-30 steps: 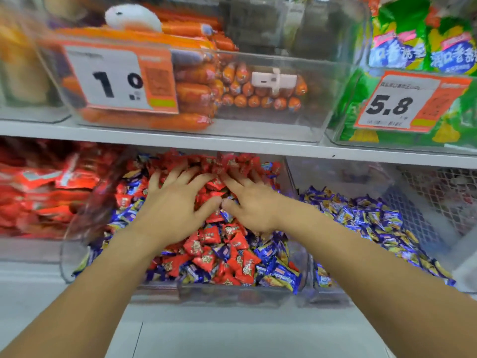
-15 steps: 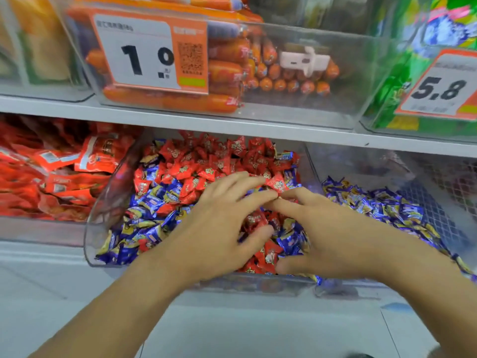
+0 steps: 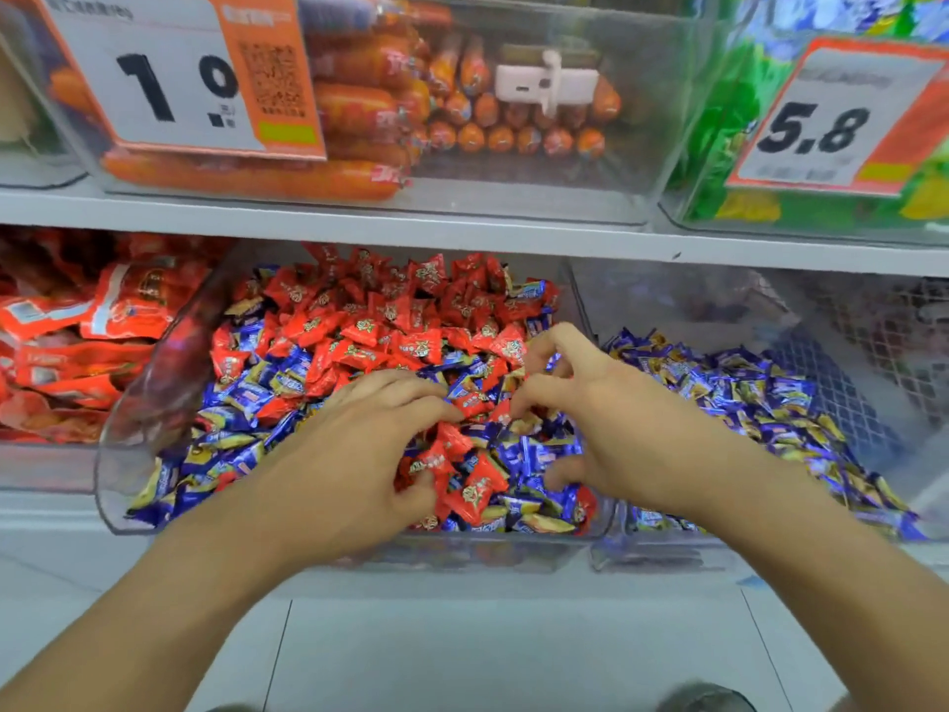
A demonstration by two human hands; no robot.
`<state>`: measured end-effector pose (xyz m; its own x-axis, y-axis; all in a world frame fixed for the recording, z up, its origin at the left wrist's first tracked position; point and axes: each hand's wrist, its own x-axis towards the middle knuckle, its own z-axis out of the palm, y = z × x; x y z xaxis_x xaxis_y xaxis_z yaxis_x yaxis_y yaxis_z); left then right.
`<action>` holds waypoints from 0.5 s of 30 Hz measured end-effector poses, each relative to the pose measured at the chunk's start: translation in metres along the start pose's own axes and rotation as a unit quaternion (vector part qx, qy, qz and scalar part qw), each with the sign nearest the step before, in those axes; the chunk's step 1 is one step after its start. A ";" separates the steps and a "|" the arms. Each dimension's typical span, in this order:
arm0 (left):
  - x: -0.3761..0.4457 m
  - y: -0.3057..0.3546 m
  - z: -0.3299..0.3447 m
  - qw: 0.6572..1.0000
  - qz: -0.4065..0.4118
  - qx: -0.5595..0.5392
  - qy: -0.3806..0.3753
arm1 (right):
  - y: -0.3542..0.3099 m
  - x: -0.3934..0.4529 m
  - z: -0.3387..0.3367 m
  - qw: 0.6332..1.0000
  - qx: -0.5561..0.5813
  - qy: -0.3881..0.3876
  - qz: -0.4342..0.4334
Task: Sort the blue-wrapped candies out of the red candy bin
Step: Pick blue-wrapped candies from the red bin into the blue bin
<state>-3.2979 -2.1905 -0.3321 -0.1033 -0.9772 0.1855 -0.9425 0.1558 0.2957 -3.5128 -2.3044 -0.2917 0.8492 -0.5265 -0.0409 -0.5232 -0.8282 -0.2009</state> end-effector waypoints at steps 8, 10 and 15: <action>0.004 0.016 -0.011 0.996 -0.055 0.066 0.022 | 0.004 -0.002 0.000 0.999 0.002 0.030 -0.032; 0.007 0.034 -0.008 0.998 -0.034 0.044 0.040 | 0.002 -0.003 -0.001 0.999 -0.008 -0.017 -0.029; 0.020 0.055 0.009 0.999 -0.027 -0.012 -0.013 | -0.005 0.007 0.003 0.995 -0.076 -0.055 -0.043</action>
<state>-3.3549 -2.2026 -0.3201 -0.0612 -0.9877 0.1441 -0.9391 0.1059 0.3268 -3.5043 -2.3031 -0.2941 0.8900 -0.4344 -0.1386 -0.4452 -0.8935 -0.0589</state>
